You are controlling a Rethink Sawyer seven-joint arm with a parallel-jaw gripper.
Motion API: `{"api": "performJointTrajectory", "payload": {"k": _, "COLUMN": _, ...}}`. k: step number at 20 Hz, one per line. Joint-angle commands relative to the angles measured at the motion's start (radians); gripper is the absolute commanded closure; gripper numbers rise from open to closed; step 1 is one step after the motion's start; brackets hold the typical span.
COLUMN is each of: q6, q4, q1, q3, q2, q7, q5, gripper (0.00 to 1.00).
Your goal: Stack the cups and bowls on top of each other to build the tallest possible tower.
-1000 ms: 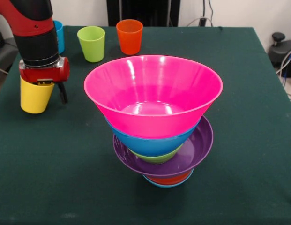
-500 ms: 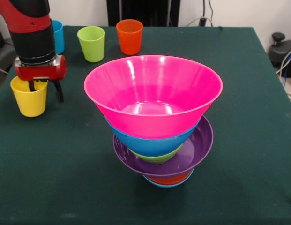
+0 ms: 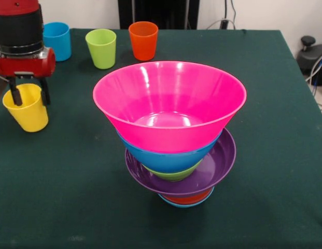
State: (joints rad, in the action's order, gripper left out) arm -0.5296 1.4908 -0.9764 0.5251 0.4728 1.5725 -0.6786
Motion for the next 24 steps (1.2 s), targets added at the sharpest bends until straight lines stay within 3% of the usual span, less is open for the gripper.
{"api": "performJointTrajectory", "payload": {"k": 1, "q6": -0.099, "q4": 0.029, "q1": 0.042, "q3": 0.036, "q2": 0.006, "q7": -0.133, "q5": -0.003, "gripper": 0.00}}
{"api": "performJointTrajectory", "payload": {"k": 2, "q6": -0.094, "q4": 0.028, "q1": 0.041, "q3": 0.039, "q2": 0.004, "q7": -0.138, "q5": -0.006, "gripper": 0.00}}
{"api": "performJointTrajectory", "payload": {"k": 3, "q6": -0.088, "q4": 0.028, "q1": 0.039, "q3": 0.041, "q2": 0.003, "q7": -0.143, "q5": -0.009, "gripper": 1.00}}
{"api": "performJointTrajectory", "payload": {"k": 19, "q6": -0.077, "q4": 0.035, "q1": 0.048, "q3": 0.023, "q2": 0.004, "q7": -0.115, "q5": -0.015, "gripper": 1.00}}
{"api": "performJointTrajectory", "payload": {"k": 24, "q6": -0.095, "q4": 0.073, "q1": 0.048, "q3": 0.036, "q2": 0.045, "q7": -0.111, "q5": 0.007, "gripper": 1.00}}
